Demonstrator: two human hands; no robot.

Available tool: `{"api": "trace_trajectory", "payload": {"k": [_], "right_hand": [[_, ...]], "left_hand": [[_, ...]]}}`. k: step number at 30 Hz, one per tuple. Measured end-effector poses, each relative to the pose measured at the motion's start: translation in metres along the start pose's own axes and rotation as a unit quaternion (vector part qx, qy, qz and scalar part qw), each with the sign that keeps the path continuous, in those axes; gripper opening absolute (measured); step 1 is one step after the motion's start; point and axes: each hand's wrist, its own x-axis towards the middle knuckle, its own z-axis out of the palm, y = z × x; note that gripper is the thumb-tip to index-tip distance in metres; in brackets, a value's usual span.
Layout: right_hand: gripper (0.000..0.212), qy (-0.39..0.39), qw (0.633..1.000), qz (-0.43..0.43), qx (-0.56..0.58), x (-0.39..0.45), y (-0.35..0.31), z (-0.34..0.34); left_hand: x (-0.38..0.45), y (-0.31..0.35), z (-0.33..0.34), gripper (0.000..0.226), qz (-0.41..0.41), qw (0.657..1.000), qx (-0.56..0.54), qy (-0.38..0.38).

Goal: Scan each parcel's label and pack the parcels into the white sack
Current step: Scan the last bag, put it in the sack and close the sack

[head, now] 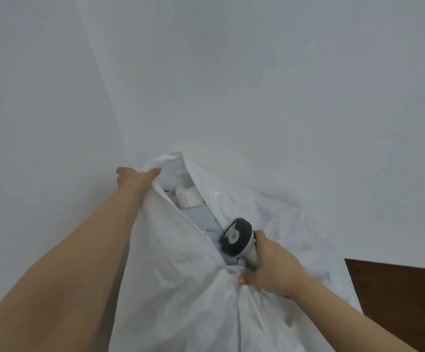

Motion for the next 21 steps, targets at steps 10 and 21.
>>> {"api": "trace_trajectory", "payload": {"k": [10,21], "right_hand": [[0.082,0.008,0.999,0.010,-0.037,0.002,0.003,0.004],[0.081,-0.013,1.000,0.007,-0.021,-0.004,0.010,0.003]], "left_hand": [[-0.044,0.012,0.005,0.006,0.203,0.959,-0.114,-0.164],[-0.180,-0.053,0.029,0.045,0.396,0.822,0.328,-0.243]]}}
